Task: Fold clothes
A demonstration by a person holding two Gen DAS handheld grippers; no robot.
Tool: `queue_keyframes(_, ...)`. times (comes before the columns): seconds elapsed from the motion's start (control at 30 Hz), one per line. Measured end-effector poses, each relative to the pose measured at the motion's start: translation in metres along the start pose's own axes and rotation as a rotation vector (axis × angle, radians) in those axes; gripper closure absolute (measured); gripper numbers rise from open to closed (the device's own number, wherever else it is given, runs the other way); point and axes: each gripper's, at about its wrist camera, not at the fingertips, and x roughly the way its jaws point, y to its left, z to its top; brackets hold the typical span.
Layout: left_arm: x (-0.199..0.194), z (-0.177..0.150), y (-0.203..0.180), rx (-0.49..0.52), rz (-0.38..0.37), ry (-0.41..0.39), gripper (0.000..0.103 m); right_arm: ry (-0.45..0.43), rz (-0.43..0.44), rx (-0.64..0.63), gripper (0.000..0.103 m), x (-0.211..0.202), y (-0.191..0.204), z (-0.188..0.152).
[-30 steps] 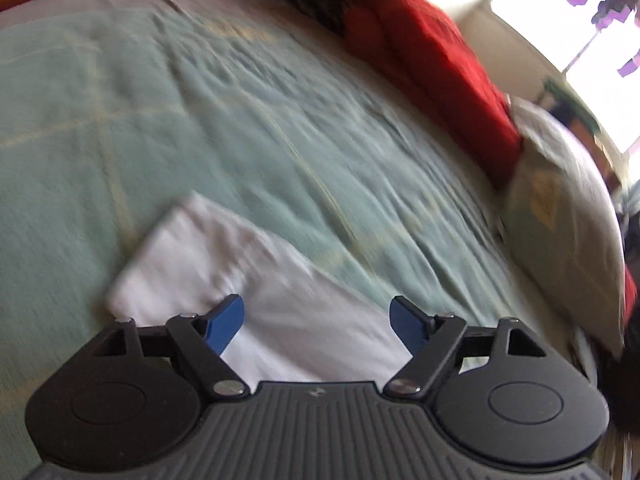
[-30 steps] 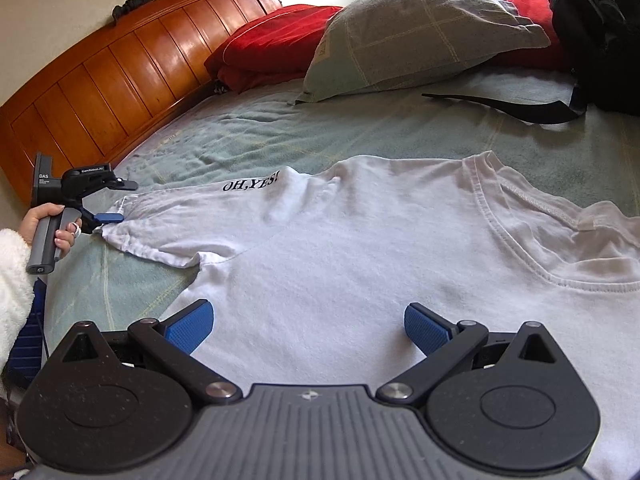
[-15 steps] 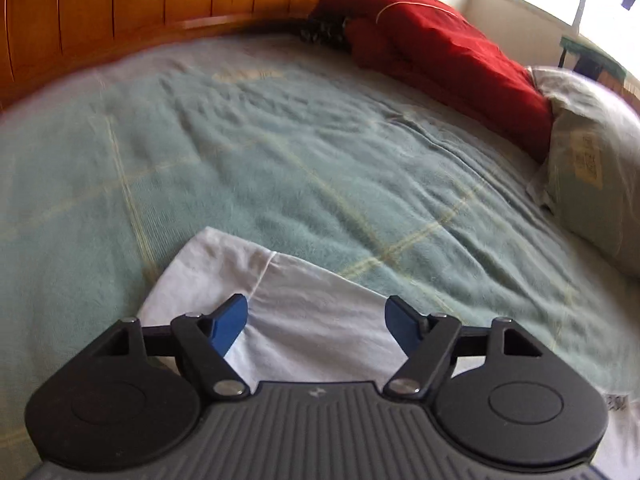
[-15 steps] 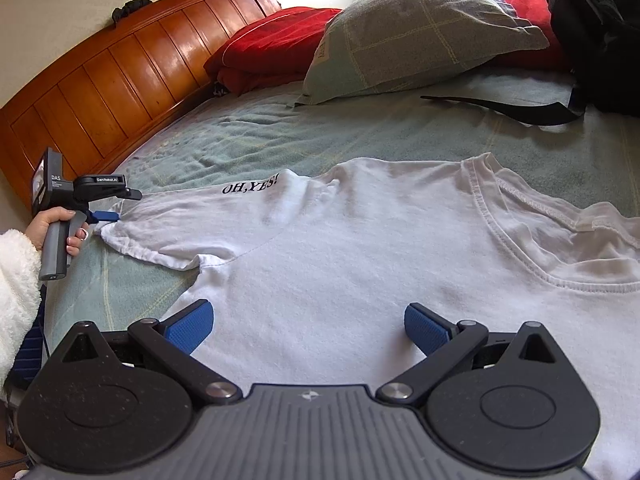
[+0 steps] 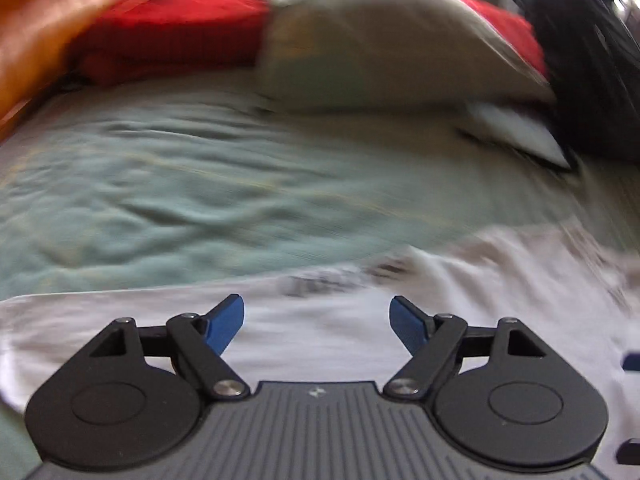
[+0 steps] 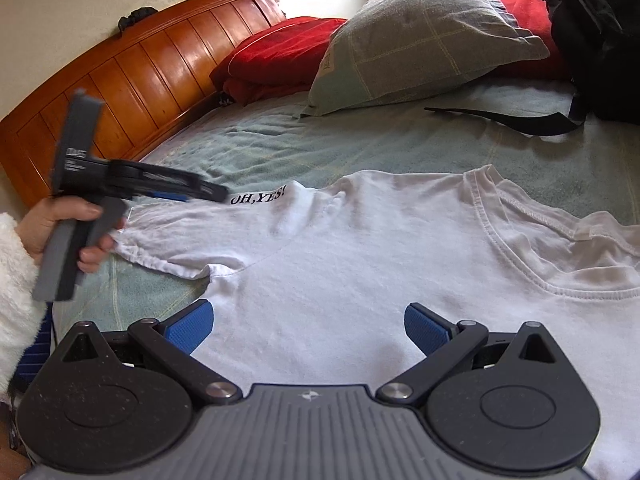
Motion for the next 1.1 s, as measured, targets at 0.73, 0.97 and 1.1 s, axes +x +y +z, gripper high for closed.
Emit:
queue_keyframes(0.73, -0.049, 0.009, 0.066, -0.162, 0.202, -0.099, 0.016, -0.047, -0.008, 0.043, 0.000, -0.009, -0.011, 0.005)
queue_keyframes(0.97, -0.069, -0.025, 0.167, -0.384, 0.311, -0.078, 0.016, -0.032, -0.013, 0.036, 0.000, -0.004, -0.010, 0.003)
queue_keyframes(1.1, -0.057, -0.053, 0.212, -0.551, 0.283, -0.068, 0.017, -0.020, -0.020, 0.038, 0.000, 0.000, -0.011, 0.001)
